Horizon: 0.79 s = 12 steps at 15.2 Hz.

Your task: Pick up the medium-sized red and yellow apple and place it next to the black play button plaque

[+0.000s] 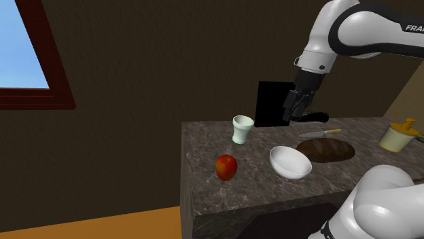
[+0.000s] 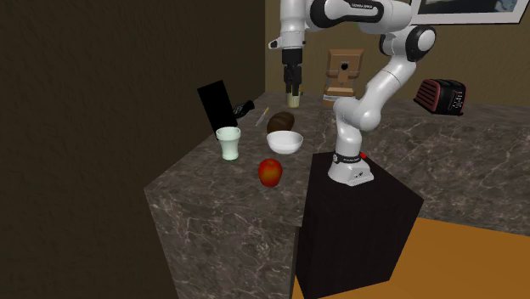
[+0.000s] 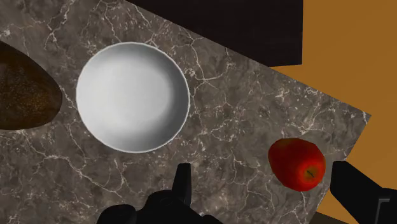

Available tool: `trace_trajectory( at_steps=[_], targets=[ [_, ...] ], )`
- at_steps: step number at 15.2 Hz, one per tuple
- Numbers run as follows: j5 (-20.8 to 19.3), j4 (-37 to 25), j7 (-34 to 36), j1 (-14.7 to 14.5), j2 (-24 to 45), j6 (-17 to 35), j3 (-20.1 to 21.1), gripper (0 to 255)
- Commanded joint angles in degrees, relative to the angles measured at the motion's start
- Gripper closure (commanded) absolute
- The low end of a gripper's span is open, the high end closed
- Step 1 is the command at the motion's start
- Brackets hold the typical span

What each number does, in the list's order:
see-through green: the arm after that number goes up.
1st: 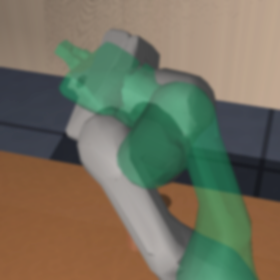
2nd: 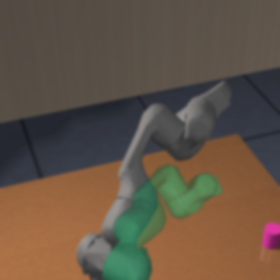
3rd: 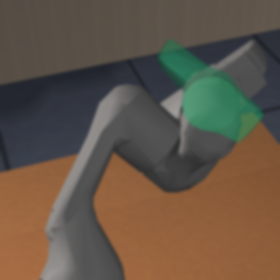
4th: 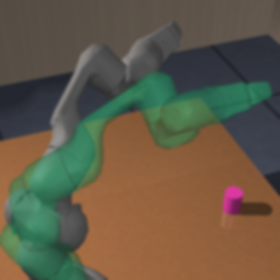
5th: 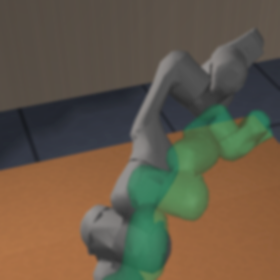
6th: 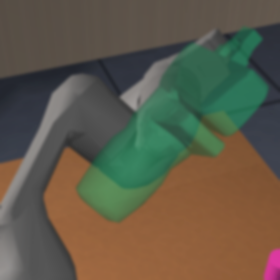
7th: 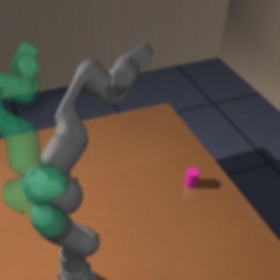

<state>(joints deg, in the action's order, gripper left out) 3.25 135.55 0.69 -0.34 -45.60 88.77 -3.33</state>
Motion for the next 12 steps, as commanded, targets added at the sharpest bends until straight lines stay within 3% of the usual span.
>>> trace_trajectory(
  at_steps=[1,12],
  targets=[
    [0.00,0.00,0.00,0.00,0.00,0.00,0.00,0],
    [1.61,3.87,8.46,-3.72,12.90,18.77,11.78,0]
  ],
)
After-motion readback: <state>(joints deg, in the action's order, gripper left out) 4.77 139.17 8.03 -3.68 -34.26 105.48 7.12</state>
